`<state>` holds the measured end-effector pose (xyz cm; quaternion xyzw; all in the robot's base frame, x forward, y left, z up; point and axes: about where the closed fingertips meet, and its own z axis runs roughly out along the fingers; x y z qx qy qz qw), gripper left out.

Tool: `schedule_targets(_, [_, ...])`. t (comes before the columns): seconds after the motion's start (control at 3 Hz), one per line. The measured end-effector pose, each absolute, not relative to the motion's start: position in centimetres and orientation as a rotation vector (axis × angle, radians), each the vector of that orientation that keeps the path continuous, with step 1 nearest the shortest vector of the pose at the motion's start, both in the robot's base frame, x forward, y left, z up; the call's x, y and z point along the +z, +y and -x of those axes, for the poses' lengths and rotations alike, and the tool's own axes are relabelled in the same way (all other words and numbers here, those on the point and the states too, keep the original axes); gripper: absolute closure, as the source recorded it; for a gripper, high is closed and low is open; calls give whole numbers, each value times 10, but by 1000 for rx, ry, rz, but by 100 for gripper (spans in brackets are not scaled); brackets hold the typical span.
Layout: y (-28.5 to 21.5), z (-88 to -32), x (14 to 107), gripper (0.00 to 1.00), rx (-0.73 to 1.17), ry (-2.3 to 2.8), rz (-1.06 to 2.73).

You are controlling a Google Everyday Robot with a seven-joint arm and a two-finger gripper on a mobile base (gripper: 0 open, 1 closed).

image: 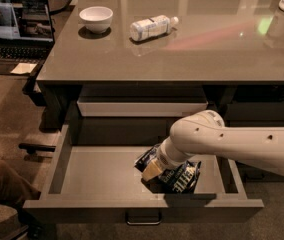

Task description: Pick blue chip bag from top drawer and place on counter

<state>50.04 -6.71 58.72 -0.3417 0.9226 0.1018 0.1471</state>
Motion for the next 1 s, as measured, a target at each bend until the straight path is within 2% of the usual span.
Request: schedule_targets(1.0, [-69, -500, 599, 96, 290, 2660, 978])
